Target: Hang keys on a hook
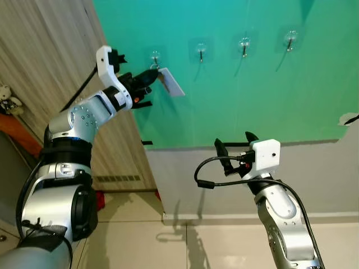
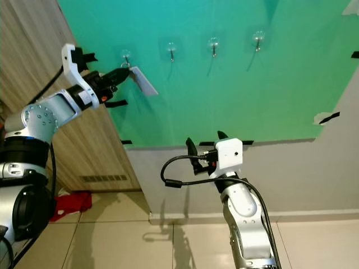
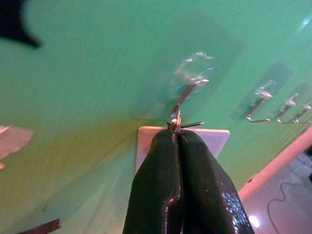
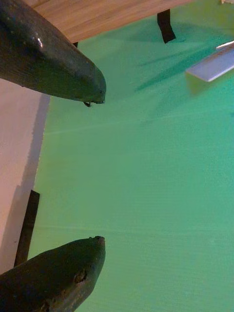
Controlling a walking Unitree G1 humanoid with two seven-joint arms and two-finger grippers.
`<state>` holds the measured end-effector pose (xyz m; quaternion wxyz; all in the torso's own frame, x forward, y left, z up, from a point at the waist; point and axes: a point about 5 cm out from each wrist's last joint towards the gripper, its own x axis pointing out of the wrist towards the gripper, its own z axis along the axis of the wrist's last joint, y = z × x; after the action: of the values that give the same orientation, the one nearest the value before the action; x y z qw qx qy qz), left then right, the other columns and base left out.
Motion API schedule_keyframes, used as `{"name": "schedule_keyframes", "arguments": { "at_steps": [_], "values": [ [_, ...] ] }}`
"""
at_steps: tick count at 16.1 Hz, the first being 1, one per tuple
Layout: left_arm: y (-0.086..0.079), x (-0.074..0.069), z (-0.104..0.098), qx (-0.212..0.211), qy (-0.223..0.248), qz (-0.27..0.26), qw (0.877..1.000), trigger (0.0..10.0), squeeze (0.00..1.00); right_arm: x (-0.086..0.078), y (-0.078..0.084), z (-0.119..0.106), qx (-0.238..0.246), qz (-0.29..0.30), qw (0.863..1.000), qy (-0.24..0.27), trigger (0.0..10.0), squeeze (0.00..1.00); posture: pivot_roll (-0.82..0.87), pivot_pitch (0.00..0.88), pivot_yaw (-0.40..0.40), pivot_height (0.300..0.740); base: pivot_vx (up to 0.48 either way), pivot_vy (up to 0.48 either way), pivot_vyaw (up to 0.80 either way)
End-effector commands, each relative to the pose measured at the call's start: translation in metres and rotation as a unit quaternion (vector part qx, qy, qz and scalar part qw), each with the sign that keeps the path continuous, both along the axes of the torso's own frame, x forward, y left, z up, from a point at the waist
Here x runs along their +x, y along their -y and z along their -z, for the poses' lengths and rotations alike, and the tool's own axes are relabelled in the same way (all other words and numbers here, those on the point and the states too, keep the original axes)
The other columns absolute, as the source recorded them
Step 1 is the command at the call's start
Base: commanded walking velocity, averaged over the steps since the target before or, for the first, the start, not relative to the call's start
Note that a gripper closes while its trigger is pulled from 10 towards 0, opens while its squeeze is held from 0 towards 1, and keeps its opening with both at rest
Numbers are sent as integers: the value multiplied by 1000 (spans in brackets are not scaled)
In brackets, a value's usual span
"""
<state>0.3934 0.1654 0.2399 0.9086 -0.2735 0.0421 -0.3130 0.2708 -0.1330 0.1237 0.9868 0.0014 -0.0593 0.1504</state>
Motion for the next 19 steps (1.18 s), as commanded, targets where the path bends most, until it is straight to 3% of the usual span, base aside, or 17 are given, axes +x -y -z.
{"name": "schedule_keyframes", "arguments": {
  "at_steps": [1,6,9,10,12,15,19],
  "values": [
    [-5,3,-6,-11,6,-18,1000,10000,0,-2,-3,-3,6,-7,1000,4,10000,0,-156,0,153,740,0,0,0],
    [-13,8,1,-45,-19,-43,998,10000,0,-2,-3,-2,6,-9,1000,1,10000,0,-163,0,153,740,0,0,0],
    [-12,6,18,24,-19,-49,998,10000,0,-3,-2,-1,5,-10,1000,-1,10000,0,-165,0,153,740,0,0,0],
    [-10,6,22,61,-7,-51,997,10000,1000,-3,-2,-1,5,-9,1000,-2,10000,0,-165,0,153,740,0,0,0],
    [-9,6,23,119,14,-63,991,10000,1000,-3,-2,0,4,-9,1000,-5,10000,0,-162,0,150,740,0,0,0],
    [-8,4,14,174,60,-64,981,10000,1000,-3,-2,1,3,-9,1000,-6,10000,0,-163,0,150,740,0,0,0],
    [-2,-5,16,196,83,-54,975,10000,1000,-3,-2,3,1,-10,1000,-8,10000,0,-161,0,149,740,0,0,0]
  ]
}}
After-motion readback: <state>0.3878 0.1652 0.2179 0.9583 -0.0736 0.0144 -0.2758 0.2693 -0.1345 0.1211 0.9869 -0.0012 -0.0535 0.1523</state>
